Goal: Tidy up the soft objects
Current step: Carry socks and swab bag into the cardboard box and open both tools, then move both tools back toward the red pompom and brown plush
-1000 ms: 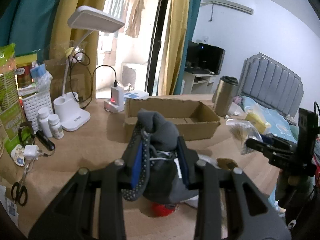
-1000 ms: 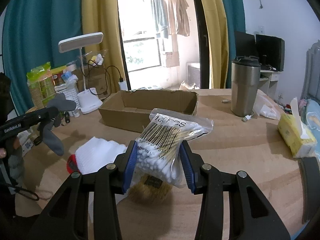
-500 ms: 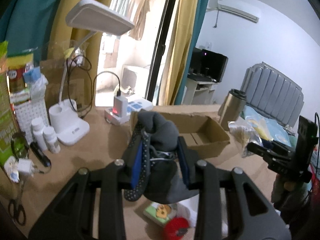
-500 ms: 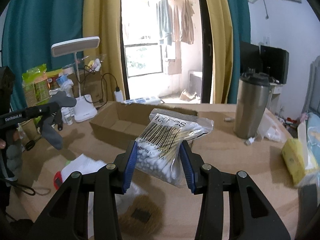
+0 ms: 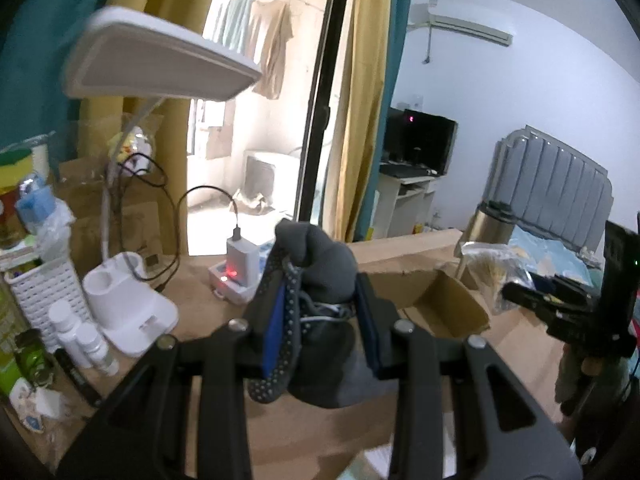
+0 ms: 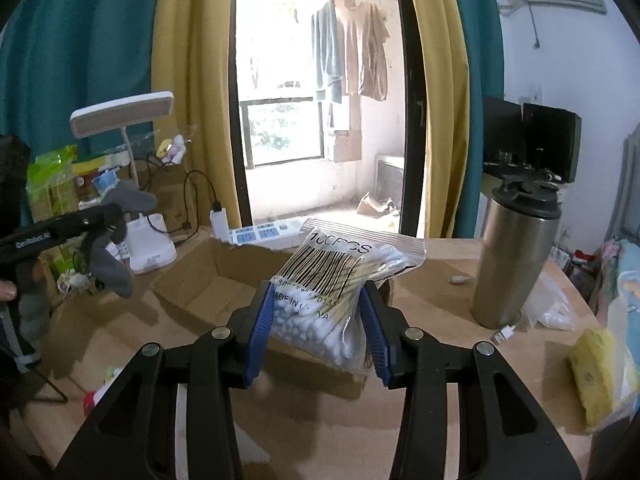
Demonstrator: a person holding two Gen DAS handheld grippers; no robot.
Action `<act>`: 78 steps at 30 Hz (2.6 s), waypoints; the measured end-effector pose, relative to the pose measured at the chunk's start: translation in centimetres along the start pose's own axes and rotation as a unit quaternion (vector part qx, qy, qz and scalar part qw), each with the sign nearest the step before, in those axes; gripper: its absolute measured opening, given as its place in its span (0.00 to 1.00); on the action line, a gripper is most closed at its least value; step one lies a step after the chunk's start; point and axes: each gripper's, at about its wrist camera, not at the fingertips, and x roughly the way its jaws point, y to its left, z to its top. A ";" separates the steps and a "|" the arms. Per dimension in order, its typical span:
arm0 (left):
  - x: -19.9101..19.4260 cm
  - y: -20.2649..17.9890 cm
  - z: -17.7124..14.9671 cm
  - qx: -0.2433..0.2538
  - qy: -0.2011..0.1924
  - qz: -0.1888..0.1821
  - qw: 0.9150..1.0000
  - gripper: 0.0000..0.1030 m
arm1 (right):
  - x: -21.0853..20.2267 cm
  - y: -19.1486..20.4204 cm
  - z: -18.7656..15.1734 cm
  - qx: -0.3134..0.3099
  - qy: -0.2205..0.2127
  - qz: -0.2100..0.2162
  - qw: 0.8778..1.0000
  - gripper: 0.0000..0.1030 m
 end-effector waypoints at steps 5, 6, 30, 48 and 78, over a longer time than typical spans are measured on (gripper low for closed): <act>2.7 -0.3 1.0 -0.004 0.006 -0.005 1.000 0.34 | 2.2 -1.0 0.9 0.020 0.013 0.004 1.000 0.45; 3.2 -0.4 1.0 -0.001 0.010 -0.006 1.000 0.34 | 2.5 -1.1 0.9 0.024 0.018 0.006 1.000 0.45; 10.7 -0.5 -1.6 -0.027 0.139 -0.020 0.990 0.52 | 7.0 -0.3 -0.3 0.036 0.081 0.023 0.996 0.65; 2.0 -2.5 1.1 -0.032 0.057 -0.035 0.997 0.71 | 0.3 0.6 0.6 0.010 0.026 0.015 1.000 0.67; -6.3 -3.9 -9.8 -0.081 0.145 -0.047 0.985 0.72 | -7.8 3.6 -4.9 -0.002 0.030 -0.003 1.000 0.67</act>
